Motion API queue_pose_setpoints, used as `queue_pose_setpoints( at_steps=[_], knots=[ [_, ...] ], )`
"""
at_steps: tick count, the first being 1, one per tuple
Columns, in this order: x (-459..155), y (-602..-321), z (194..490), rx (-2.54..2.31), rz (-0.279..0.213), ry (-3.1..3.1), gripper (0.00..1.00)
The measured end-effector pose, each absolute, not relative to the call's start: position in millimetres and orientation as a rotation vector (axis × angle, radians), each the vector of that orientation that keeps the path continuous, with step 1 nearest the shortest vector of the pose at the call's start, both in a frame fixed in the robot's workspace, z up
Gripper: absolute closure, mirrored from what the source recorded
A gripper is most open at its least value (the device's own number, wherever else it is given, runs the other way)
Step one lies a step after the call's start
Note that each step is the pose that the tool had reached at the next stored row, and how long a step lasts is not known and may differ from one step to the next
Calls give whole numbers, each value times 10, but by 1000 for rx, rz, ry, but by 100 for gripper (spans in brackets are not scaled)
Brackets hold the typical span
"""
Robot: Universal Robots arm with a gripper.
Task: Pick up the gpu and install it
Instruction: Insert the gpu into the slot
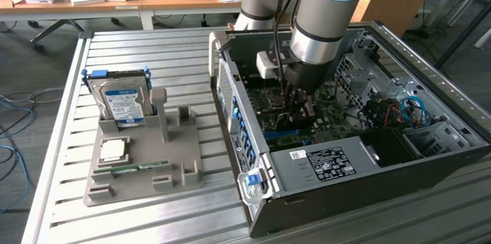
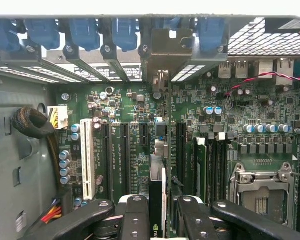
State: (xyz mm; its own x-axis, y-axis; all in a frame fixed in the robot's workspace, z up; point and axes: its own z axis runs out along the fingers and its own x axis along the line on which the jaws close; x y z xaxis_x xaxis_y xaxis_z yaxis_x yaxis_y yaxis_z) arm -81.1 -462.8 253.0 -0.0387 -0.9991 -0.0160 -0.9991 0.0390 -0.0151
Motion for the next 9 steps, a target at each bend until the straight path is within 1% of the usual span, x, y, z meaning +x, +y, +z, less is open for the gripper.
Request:
queue_pose_setpoints(
  at_steps=[9],
  knots=[
    [-812,-4628,2517,-2163,0,2248,74]
  ],
)
